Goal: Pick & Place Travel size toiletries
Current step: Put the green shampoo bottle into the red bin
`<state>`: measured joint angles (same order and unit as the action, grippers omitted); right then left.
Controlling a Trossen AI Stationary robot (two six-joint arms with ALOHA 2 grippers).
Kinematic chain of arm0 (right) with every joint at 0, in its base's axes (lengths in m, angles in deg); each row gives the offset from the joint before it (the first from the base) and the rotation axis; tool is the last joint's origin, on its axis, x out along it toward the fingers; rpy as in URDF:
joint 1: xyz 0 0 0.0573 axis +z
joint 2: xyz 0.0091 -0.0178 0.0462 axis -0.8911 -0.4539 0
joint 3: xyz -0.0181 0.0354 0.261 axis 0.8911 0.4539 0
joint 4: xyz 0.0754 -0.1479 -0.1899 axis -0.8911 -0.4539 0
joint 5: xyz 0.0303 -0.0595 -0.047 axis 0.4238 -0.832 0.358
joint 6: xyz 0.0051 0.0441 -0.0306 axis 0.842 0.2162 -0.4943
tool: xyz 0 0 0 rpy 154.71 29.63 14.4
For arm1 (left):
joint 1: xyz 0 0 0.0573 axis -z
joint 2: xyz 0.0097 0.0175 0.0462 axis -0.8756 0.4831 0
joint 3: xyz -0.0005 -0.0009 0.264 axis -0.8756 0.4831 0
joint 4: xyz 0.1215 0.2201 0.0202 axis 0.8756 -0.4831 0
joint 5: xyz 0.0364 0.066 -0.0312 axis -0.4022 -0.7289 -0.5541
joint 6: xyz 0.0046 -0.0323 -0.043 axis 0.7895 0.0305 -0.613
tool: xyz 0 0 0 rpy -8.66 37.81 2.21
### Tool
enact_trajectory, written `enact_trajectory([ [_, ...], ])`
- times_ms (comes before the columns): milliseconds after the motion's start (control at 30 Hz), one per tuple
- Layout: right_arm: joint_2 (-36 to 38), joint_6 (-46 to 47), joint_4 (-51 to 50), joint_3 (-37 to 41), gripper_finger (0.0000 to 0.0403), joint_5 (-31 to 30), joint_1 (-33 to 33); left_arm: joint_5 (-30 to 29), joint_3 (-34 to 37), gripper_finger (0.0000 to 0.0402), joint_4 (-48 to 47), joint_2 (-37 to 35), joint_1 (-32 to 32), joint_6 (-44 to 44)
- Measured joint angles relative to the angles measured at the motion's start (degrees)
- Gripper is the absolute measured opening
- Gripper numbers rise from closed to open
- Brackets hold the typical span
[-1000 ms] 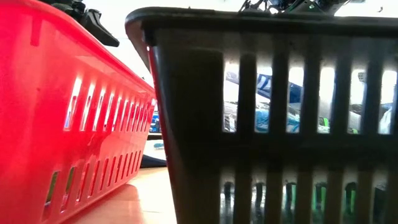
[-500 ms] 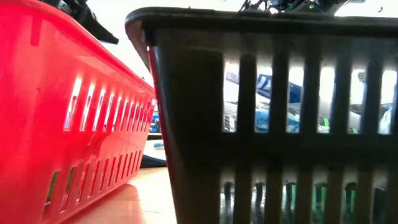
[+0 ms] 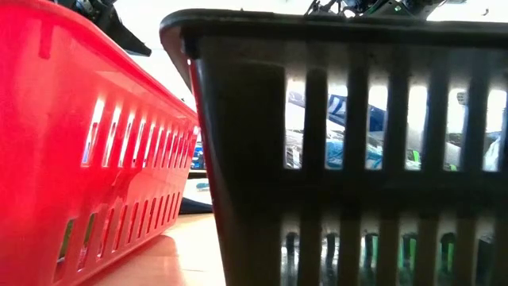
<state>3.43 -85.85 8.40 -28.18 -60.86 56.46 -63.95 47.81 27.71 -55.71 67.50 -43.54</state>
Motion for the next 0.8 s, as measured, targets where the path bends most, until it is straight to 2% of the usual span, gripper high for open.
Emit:
enact_trajectory([
  [800,0.0,0.0,0.0,0.0,0.0002,0.0,0.0,1.5,0.0,0.0004,-0.6,0.2,0.0,1.7],
])
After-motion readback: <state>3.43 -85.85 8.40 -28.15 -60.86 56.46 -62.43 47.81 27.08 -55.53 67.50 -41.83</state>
